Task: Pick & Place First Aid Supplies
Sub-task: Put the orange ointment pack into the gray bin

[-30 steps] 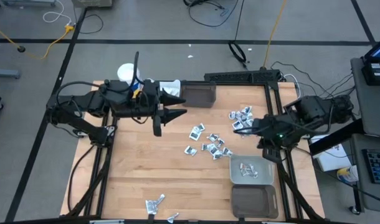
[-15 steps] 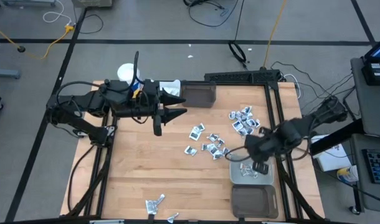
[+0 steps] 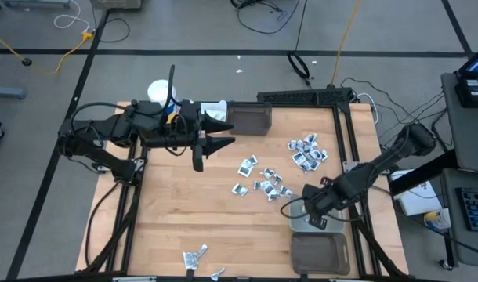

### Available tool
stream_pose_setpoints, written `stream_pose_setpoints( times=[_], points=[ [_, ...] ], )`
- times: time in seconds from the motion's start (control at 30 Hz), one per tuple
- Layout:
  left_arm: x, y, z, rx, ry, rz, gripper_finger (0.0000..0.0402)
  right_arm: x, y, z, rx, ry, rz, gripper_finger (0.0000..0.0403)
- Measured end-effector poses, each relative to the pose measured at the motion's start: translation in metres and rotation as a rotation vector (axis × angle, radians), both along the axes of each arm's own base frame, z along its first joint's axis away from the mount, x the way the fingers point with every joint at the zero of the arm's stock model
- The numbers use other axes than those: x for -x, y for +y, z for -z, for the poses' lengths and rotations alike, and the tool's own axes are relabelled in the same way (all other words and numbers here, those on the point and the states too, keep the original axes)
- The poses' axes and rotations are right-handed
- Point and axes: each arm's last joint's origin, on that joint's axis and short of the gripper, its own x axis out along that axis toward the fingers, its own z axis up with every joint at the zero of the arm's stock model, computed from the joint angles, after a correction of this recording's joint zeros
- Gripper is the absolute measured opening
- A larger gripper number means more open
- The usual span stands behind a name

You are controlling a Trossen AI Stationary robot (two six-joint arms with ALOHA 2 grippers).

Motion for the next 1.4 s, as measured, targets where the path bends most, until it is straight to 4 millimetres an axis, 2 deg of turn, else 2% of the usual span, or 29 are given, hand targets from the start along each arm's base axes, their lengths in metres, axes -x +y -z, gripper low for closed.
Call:
stream_pose_setpoints(
  times=[0.17,0.4,0.53,0.77,0.87,1.0,1.1,1.23,1.3,1.4],
  points=[
    [0.000,0.000,0.000,0.000,0.000,0.000,0.0200,0.006,-0.003,0.024,-0.034,0.015,0.005,0.0000],
    [0.000,0.000,0.000,-0.004,0.000,0.000,0.0200,0.005,-0.004,0.028,-0.058,0.016,0.015,0.0010],
    [0.000,0.000,0.000,-0.003,0.000,0.001,0.0200,0.004,-0.005,0.028,-0.084,0.030,0.013,0.0050],
    [0.000,0.001,0.000,0.007,-0.001,-0.003,0.0200,0.003,-0.007,0.028,-0.093,0.034,0.014,0.0161],
    [0.000,0.001,0.000,0.008,-0.001,-0.003,0.0200,0.003,-0.007,0.028,-0.105,0.041,0.012,0.0186],
    [0.000,0.001,0.000,0.008,-0.001,-0.003,0.0200,0.004,-0.008,0.026,-0.112,0.029,0.013,0.0200],
    [0.000,0.001,0.000,0.008,-0.001,-0.003,0.0200,0.003,-0.010,0.015,-0.132,-0.007,0.024,0.0199],
    [0.000,0.001,0.000,0.007,-0.001,-0.003,0.0200,-0.004,-0.015,-0.012,-0.178,-0.137,0.044,0.0189],
    [0.000,0.001,0.000,0.007,-0.001,-0.003,0.0200,-0.009,-0.019,-0.029,-0.183,-0.245,0.055,0.0183],
    [0.000,0.001,0.000,0.007,-0.001,-0.003,0.0200,-0.020,-0.027,-0.060,-0.197,-0.499,0.057,0.0177]
  ],
)
